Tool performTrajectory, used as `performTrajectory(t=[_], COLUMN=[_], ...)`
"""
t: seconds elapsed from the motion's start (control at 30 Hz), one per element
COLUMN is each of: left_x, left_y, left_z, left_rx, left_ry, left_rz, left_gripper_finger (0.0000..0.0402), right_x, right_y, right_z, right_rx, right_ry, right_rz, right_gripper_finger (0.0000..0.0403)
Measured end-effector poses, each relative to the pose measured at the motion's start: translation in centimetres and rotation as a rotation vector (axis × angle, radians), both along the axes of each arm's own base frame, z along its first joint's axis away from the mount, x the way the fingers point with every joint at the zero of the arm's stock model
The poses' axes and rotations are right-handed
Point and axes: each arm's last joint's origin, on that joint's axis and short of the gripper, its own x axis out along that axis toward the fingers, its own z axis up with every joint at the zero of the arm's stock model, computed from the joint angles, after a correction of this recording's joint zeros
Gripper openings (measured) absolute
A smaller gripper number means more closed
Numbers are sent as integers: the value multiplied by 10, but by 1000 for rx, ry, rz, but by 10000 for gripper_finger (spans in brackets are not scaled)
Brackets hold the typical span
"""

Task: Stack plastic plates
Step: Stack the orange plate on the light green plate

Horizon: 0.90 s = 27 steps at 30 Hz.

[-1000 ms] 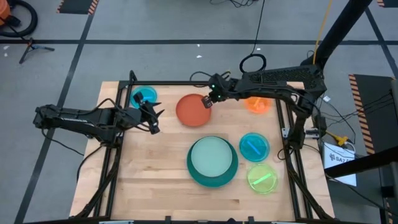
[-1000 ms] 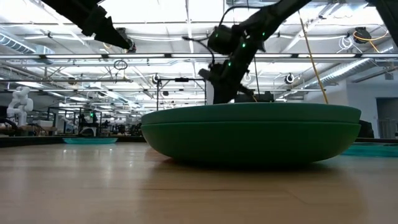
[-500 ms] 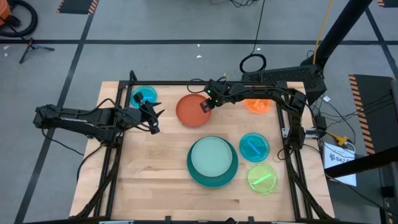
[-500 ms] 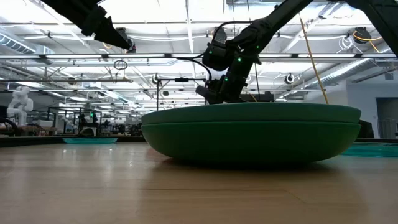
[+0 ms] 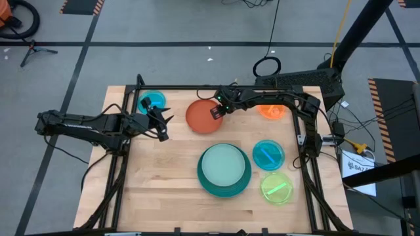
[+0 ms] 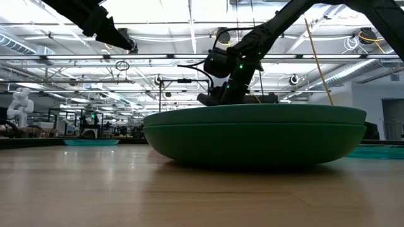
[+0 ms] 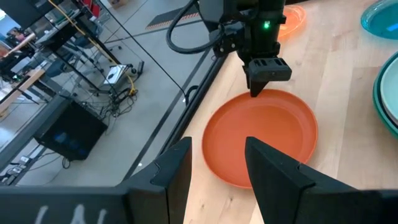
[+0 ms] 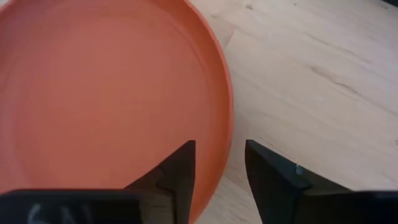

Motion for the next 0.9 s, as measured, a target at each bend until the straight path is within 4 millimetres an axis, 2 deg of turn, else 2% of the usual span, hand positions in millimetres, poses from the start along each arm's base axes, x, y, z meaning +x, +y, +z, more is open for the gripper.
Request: performTrajectory(t=[0.1, 0.37, 0.47, 0.7, 0.9], left_x=[0, 0, 0, 0, 0], left_y=[0, 0, 0, 0, 0], left_z=[0, 0, 0, 0, 0], left_rx=[0, 0, 0, 0, 0], left_ry=[0, 0, 2, 1, 1], left_rz=[0, 0, 0, 1, 0], left_gripper_finger=[157, 157, 157, 157, 157], right_x=[0, 7, 9, 12, 15], right_y=[0, 5, 6, 5, 10], right_z=[-2, -23, -23, -17, 3], right_rx=[5, 59, 54, 35, -12], right_ry=[3, 23, 9, -34, -111], right_rz=[-5, 37, 44, 44, 71], right_gripper_finger=[121, 99, 85, 14, 6])
